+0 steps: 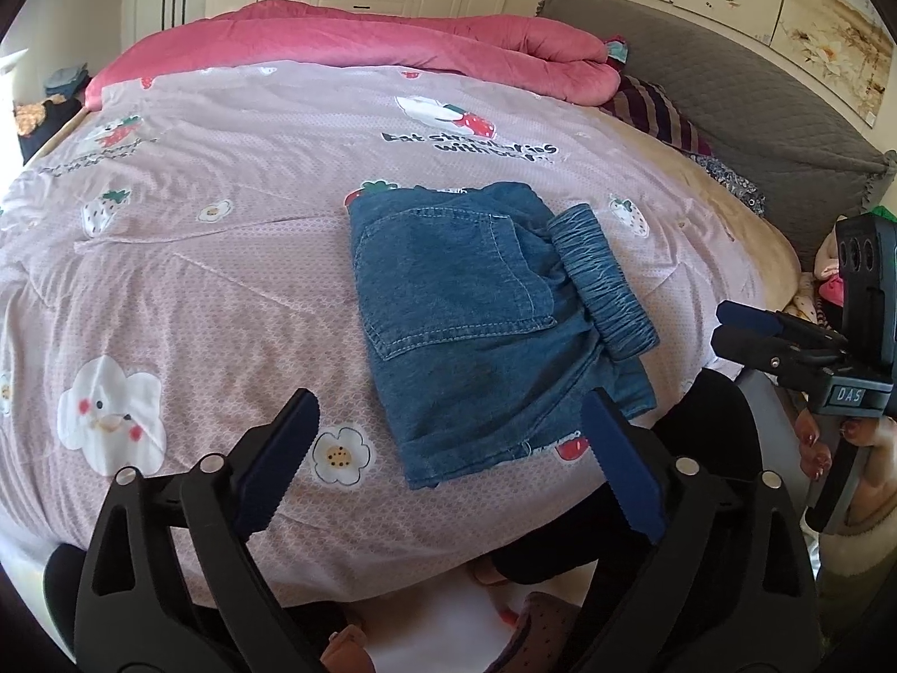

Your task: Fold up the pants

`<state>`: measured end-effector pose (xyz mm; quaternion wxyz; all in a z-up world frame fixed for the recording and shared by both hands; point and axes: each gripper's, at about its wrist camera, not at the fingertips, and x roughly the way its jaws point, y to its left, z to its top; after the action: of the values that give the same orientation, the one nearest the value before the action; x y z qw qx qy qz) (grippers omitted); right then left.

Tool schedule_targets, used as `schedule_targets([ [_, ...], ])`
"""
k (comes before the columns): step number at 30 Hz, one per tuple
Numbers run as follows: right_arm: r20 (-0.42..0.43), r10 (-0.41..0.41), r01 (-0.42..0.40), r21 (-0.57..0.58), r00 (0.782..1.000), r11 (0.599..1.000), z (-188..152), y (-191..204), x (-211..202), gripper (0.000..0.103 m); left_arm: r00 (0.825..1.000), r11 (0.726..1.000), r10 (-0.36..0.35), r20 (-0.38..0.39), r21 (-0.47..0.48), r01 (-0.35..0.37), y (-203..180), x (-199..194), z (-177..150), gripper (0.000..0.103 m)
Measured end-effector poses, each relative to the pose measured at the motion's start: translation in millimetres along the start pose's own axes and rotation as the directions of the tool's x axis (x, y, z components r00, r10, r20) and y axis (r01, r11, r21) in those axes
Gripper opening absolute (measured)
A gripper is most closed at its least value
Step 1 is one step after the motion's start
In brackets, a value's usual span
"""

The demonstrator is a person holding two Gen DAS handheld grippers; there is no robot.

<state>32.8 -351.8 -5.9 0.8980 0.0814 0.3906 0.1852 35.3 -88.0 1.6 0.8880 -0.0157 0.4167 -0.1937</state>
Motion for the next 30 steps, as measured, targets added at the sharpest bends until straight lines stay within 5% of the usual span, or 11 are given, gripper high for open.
schedule_targets([
  [14,-0.039,0.087,-0.084,0.071,0.995,0.994,40,-7,51,0.095,0.997,0.999,0.006,-0.071,-0.046,-0.010,16,57,31,0.093],
  [30,-0.141,0.189,-0.174,0.110,0.972,0.979,58,-16,116,0.095,0.990,0.994,-0.060,-0.129,-0.095,0.048,26,89,30,0.093],
])
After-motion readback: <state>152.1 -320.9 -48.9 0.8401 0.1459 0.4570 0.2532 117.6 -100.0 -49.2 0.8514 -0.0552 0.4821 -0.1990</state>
